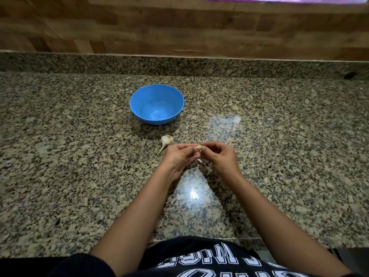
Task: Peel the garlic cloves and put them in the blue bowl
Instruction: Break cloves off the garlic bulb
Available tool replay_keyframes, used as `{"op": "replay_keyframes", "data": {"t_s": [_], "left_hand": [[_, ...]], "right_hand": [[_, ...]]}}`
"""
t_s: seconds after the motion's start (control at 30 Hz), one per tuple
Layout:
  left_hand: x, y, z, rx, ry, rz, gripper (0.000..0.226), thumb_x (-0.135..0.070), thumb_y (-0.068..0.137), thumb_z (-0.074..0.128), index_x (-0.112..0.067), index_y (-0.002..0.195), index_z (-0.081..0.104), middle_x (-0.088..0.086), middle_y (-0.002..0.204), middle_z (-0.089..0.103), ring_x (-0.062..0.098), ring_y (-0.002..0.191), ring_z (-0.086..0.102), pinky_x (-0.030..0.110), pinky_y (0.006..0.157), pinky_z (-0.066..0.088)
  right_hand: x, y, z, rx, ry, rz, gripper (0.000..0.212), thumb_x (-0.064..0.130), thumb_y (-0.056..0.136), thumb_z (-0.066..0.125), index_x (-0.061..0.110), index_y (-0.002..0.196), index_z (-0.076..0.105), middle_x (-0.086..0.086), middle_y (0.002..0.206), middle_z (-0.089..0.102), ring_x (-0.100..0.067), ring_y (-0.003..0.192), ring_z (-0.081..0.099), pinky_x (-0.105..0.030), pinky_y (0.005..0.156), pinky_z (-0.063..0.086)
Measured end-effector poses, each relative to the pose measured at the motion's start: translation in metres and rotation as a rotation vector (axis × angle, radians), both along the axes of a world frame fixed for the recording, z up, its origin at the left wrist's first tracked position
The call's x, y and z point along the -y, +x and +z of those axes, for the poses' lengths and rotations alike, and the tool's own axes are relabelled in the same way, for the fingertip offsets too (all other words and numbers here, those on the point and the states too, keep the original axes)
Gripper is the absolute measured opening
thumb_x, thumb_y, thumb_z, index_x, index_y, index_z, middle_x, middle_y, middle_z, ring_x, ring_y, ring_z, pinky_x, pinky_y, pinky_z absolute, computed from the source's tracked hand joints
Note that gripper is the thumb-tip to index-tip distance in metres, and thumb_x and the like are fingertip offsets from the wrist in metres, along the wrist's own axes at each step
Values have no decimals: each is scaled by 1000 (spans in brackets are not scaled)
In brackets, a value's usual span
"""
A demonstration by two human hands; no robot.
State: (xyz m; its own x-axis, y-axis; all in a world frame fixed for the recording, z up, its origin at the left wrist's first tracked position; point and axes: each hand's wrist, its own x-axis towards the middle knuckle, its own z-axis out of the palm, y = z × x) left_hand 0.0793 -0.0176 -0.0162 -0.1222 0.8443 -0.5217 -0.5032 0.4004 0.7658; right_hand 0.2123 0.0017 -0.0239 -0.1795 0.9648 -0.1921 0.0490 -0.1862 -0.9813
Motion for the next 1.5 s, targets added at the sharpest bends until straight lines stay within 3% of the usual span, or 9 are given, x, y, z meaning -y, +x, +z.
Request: {"op": "replay_keyframes", "data": {"t_s": [0.17, 0.4, 0.73, 0.87, 1.0, 1.2, 1.27, 1.37, 1.5], "left_hand": [[-1, -4, -1, -179, 41, -81, 9, 6, 86, 58, 7, 92, 65, 19, 85, 68, 21, 71, 67, 25, 72, 57], [0, -4, 0, -182, 35, -69, 12, 8, 86, 56, 3, 82, 66, 17, 78, 68, 17, 65, 66, 24, 69, 57], [0, -1, 3, -128, 35, -57, 11, 7, 89, 53, 7, 86, 63, 19, 75, 66, 15, 58, 67, 19, 60, 57], [0, 0, -4, -354, 105, -90, 8, 3, 84, 62, 0, 89, 68, 16, 84, 70, 18, 69, 69, 24, 69, 58], [3, 5, -7, -629, 192, -121, 9, -8, 82, 70, -12, 89, 71, 6, 88, 73, 18, 82, 71, 33, 78, 58], [4, 6, -6, -684, 188, -85, 14, -5, 83, 67, -19, 82, 68, 7, 84, 72, 22, 80, 71, 40, 76, 59], [4, 5, -7, -723, 180, -80, 11, -5, 84, 65, -16, 86, 69, 6, 86, 71, 20, 77, 69, 34, 72, 59], [4, 3, -9, -918, 196, -132, 14, -10, 87, 63, -11, 100, 68, 3, 94, 68, 9, 73, 61, 12, 61, 51], [6, 6, -10, -1133, 218, -302, 30, -8, 91, 57, -8, 120, 61, 6, 116, 65, 11, 85, 62, 18, 74, 53]], "right_hand": [[1, 0, 5, -58, -48, 40, 8, 3, 84, 63, 8, 86, 69, -14, 86, 71, -26, 81, 69, -29, 74, 58], [0, 2, 5, -80, -63, 63, 8, 1, 84, 62, 3, 88, 69, -15, 86, 72, -21, 76, 69, -25, 70, 57], [-7, 3, 9, -97, -168, 36, 11, -3, 86, 57, -5, 93, 65, -17, 84, 68, -18, 66, 64, -21, 61, 55], [-9, 0, 11, -276, -345, -25, 20, -5, 92, 47, -6, 107, 60, -20, 88, 67, -20, 69, 65, -22, 66, 58], [-9, -2, 14, -293, -380, -8, 24, -2, 90, 53, -5, 113, 59, -17, 96, 68, -19, 79, 67, -25, 71, 57], [-10, -1, 14, -318, -444, -52, 17, -9, 86, 54, -6, 101, 61, -19, 95, 65, -19, 75, 64, -24, 69, 57], [-11, 2, 14, -319, -468, -53, 14, -8, 87, 52, -5, 95, 62, -18, 91, 64, -19, 74, 61, -26, 68, 56], [-13, 5, 12, -311, -487, -25, 16, -5, 89, 50, -8, 99, 62, -18, 92, 63, -20, 77, 60, -31, 78, 54], [-16, 9, 14, -270, -483, -12, 18, -4, 90, 50, -7, 102, 63, -17, 92, 62, -19, 74, 60, -30, 78, 54]]}}
